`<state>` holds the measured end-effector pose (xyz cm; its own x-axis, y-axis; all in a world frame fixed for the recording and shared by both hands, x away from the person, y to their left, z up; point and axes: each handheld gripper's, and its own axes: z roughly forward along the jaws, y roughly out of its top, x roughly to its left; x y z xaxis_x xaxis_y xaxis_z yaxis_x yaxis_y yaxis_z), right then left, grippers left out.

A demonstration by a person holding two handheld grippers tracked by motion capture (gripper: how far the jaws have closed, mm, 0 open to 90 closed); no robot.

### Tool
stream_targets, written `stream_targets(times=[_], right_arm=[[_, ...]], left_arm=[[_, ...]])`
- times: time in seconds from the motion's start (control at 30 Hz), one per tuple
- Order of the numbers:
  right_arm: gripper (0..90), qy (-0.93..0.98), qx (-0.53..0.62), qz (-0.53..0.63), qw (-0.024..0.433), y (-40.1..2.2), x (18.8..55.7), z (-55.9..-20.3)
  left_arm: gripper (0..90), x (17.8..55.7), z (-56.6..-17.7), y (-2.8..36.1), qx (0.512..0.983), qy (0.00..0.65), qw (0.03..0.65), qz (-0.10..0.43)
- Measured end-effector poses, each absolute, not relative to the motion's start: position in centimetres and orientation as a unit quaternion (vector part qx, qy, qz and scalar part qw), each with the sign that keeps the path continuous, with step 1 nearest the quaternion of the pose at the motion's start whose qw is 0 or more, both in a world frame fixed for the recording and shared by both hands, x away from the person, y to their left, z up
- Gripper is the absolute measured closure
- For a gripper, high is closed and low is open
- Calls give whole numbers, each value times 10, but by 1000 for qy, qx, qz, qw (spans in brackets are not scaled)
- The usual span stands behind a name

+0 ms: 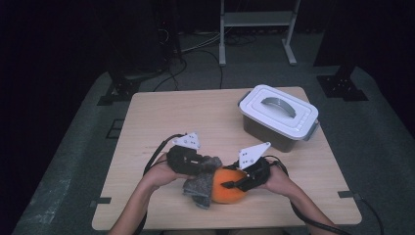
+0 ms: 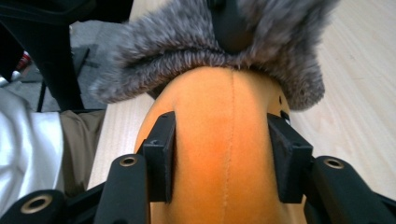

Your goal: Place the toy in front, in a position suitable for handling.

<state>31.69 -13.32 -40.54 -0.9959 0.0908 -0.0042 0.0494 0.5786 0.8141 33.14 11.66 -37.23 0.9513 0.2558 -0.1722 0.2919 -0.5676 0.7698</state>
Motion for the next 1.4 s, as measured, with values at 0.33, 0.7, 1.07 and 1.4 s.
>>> stream_targets(times=[0.33, 0.7, 1.07, 1.4], right_arm=[[421, 889, 60, 455, 17, -174, 315, -410], [285, 906, 125, 403, 20, -201, 309, -404], [201, 917, 157, 360, 76, -179, 277, -398], [478, 888, 115, 445, 35, -180, 300, -402]], left_arm=[[713, 332, -388, 112, 881, 157, 443, -49], [713, 327, -380, 77, 874, 128, 464, -66], [712, 319, -376, 61, 880, 117, 457, -63], [712, 323, -359, 88, 878, 126, 462, -31]])
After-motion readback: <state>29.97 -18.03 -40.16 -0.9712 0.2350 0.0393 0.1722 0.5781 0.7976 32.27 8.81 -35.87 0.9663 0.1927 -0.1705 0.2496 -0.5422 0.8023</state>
